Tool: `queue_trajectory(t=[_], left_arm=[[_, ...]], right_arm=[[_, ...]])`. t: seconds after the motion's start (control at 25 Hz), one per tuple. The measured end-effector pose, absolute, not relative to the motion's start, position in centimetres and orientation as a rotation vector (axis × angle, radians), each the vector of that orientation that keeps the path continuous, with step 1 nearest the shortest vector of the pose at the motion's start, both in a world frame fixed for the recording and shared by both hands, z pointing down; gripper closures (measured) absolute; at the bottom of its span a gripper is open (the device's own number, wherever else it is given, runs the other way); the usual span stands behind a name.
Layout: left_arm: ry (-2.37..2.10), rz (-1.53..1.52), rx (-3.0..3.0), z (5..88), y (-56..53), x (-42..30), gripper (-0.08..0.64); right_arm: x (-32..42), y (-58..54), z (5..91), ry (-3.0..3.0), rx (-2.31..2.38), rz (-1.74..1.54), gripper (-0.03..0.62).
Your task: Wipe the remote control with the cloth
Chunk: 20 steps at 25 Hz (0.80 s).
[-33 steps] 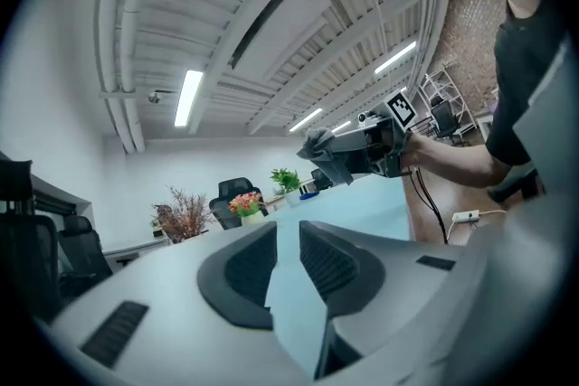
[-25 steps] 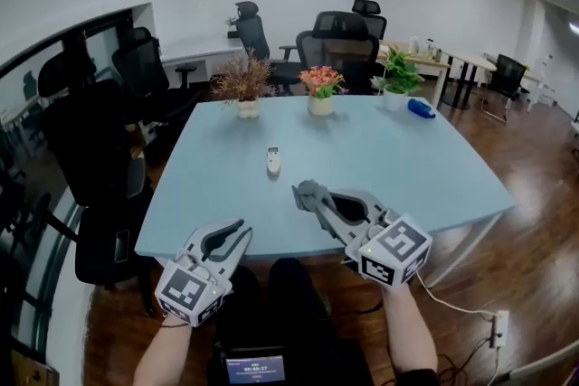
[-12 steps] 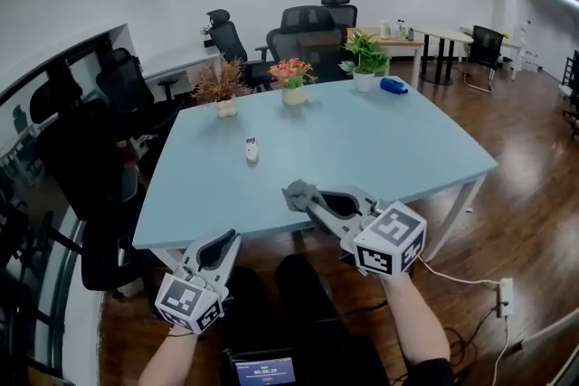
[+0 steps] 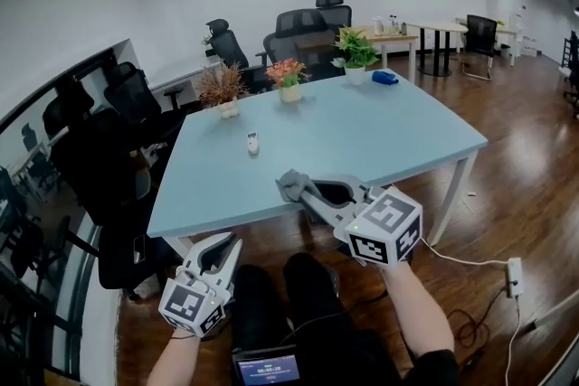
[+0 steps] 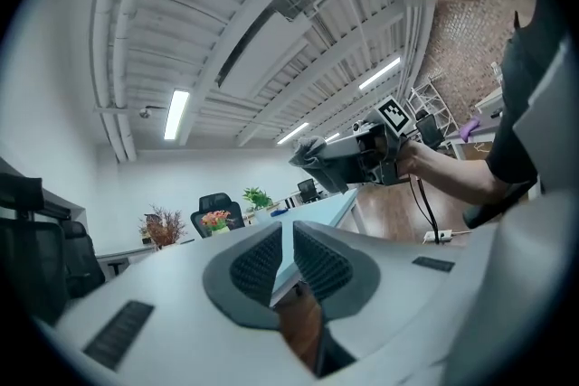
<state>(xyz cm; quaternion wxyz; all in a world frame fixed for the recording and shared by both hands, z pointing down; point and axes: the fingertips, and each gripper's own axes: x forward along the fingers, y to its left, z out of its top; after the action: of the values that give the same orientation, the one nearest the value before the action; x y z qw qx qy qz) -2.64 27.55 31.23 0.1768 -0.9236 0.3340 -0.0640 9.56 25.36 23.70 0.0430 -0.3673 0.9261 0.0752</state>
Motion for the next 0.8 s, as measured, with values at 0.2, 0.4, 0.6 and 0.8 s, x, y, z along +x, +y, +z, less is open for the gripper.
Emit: queue_trajectory(t=[0.2,0.4,0.6,0.8], left_arm=[[0.918,-0.144,-2.67,31.2,32.2,-4.0,0.532],[0.877,-0.102,-2.704,31.1,38.0,-4.9,0.532],[0.833,-0.067,-2.702,30.5,43.9,-4.7,0.546],[0.773,-0.022,-2.68,29.6,47.8,-5.0,0.56]], right_arm=[[8.5,29.7,24.5,2.84,-1.144,0.207,0.565],[7.2,35.7,25.4,2.848,-1.164,0.208,0.565],[7.0,42.2,25.2,2.834,-1.188,0.227,0.565],[6.1,46.8,24.4,2.79,-1.198,0.266,0.565]])
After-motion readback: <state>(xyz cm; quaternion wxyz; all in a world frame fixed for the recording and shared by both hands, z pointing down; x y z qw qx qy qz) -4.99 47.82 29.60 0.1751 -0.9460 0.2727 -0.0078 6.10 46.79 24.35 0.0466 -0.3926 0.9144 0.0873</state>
